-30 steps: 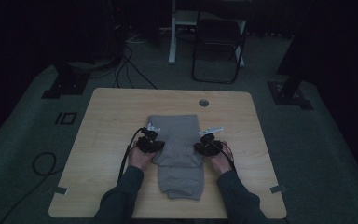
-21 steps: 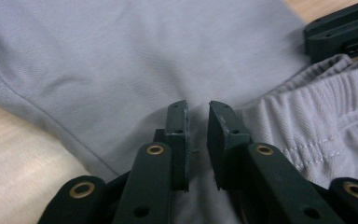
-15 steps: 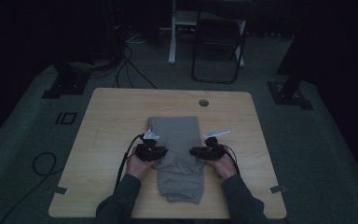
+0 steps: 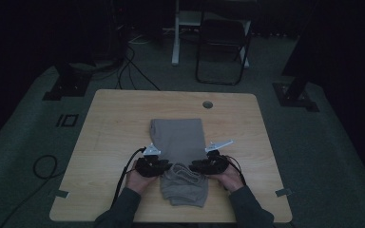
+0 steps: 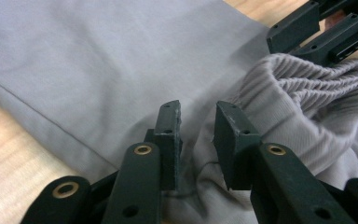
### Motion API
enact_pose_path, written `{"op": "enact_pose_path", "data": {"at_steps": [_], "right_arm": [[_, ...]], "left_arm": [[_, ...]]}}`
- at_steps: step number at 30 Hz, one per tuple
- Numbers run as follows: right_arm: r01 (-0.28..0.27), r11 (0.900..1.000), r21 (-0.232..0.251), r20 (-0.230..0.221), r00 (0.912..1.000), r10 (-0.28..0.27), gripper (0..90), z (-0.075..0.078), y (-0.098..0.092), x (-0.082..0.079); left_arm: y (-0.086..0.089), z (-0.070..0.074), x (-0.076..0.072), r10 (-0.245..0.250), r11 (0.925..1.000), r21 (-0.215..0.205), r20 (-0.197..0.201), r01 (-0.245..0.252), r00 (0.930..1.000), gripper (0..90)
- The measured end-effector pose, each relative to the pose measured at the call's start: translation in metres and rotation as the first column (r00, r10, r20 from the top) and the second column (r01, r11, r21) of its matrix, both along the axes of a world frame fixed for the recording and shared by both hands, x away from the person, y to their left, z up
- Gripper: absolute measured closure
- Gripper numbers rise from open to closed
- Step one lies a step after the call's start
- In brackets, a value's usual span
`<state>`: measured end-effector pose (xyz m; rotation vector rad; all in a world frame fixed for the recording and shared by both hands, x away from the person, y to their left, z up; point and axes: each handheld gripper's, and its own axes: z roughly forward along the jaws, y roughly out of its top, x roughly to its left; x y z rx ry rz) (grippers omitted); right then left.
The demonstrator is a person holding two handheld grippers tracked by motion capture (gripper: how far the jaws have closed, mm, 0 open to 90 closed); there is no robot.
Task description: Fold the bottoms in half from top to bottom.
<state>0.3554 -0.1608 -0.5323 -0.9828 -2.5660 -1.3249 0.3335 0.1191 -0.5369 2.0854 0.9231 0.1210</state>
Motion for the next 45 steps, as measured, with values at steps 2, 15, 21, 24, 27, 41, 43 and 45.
{"op": "enact_pose_path", "data": {"at_steps": [2, 15, 21, 24, 27, 41, 43, 45], "right_arm": [[-0.013, 1.000, -0.003, 0.008, 0.9999, 0.013, 64.8, 0.000, 0.000, -0.002], [-0.100, 0.992, -0.078, 0.025, 0.9945, 0.102, 55.7, -0.007, 0.012, -0.016], [0.041, 0.993, -0.109, 0.100, 0.9945, -0.031, 53.1, -0.004, 0.008, -0.002], [0.145, 0.979, -0.142, 0.159, 0.9797, -0.122, 53.1, -0.005, 0.007, 0.012], [0.198, 0.966, -0.166, 0.206, 0.9650, -0.163, 53.1, -0.007, 0.010, 0.025], [0.363, 0.914, -0.184, 0.246, 0.9168, -0.314, 49.1, -0.013, 0.022, 0.077], [0.364, 0.911, -0.194, 0.252, 0.9158, -0.312, 48.5, -0.017, 0.023, 0.076], [0.363, 0.910, -0.200, 0.273, 0.9129, -0.304, 48.4, -0.018, 0.024, 0.072]], "left_arm": [[0.000, -0.001, -0.003, -0.001, 1.0000, 0.007, -0.005, 0.001, 1.0000, 69.1], [-0.008, 0.000, -0.011, -0.029, 0.9996, 0.006, -0.007, 0.029, 0.9995, 65.0], [-0.013, -0.004, -0.008, -0.025, 0.9988, 0.044, 0.023, 0.024, 0.9994, 63.6], [-0.009, -0.004, 0.006, 0.016, 0.9980, 0.060, 0.055, -0.019, 0.9984, 62.7], [-0.007, -0.006, 0.021, 0.060, 0.9948, 0.079, 0.072, -0.065, 0.9957, 62.6], [-0.007, -0.009, 0.077, 0.222, 0.9722, 0.062, 0.062, -0.226, 0.9731, 62.9], [-0.005, -0.014, 0.077, 0.216, 0.9733, 0.066, 0.060, -0.220, 0.9745, 63.8], [-0.002, -0.015, 0.074, 0.218, 0.9739, 0.050, 0.059, -0.221, 0.9741, 64.4]]}}
